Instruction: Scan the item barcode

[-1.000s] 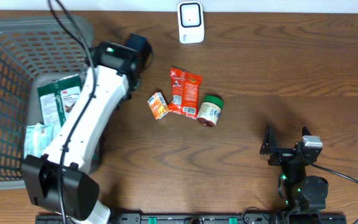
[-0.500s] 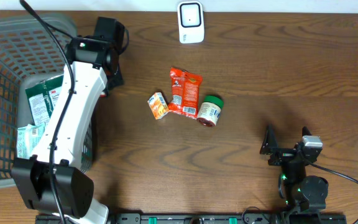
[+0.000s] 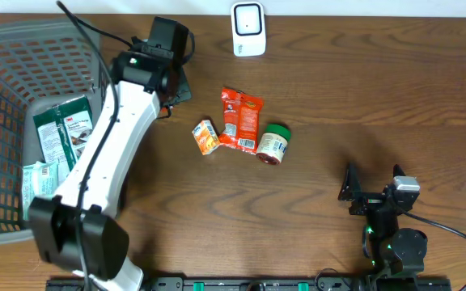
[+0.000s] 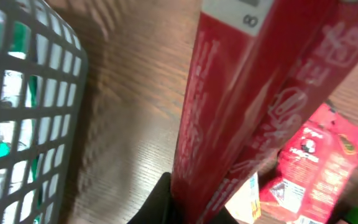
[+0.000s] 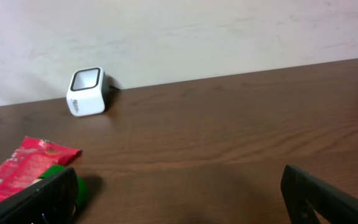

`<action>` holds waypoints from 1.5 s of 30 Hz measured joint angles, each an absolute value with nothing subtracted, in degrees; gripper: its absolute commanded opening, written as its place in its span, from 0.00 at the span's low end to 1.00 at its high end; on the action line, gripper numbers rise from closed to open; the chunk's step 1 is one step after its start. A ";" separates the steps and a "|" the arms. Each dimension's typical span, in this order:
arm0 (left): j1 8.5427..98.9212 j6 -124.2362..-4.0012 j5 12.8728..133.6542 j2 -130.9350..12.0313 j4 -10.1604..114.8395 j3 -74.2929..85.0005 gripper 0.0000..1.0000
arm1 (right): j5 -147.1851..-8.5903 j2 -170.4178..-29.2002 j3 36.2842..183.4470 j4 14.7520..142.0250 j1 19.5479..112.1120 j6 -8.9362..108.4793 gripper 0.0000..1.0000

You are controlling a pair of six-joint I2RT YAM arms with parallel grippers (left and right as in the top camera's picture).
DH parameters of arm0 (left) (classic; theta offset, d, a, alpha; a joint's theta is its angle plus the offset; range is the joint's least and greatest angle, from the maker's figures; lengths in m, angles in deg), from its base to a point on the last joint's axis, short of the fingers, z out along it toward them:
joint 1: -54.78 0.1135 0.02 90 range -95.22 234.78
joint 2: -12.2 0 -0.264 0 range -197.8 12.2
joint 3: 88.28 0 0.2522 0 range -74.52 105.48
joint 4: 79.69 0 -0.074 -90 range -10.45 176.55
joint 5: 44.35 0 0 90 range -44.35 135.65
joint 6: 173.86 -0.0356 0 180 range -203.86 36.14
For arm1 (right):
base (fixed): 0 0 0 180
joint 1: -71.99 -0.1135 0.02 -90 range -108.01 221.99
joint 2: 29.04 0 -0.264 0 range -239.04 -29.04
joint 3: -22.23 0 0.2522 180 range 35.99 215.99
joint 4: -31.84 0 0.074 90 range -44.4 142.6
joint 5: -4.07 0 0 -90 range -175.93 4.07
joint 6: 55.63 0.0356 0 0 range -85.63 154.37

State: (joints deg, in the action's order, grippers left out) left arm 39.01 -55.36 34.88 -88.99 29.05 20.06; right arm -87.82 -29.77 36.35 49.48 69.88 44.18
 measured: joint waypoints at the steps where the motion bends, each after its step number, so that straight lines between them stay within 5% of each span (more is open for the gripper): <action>1: 39.01 -55.34 34.99 -90.08 29.16 20.06 0.08 | -87.82 -29.77 36.35 49.48 69.88 44.18 0.99; 15: 38.97 -55.43 37.79 -107.33 34.08 19.67 0.14 | -87.82 -29.77 36.35 49.48 69.88 44.18 0.99; 18: 38.97 -55.43 37.88 -107.40 34.52 19.67 0.56 | -87.80 -29.77 36.35 49.48 69.88 44.18 0.99; 20: 38.97 -55.56 37.83 -107.40 34.82 19.67 0.66 | -87.80 -29.77 36.35 49.50 69.88 44.18 0.99; 45: 30.99 -46.36 40.54 -103.00 33.05 20.57 0.67 | -87.80 -29.77 36.35 49.50 69.88 44.18 0.99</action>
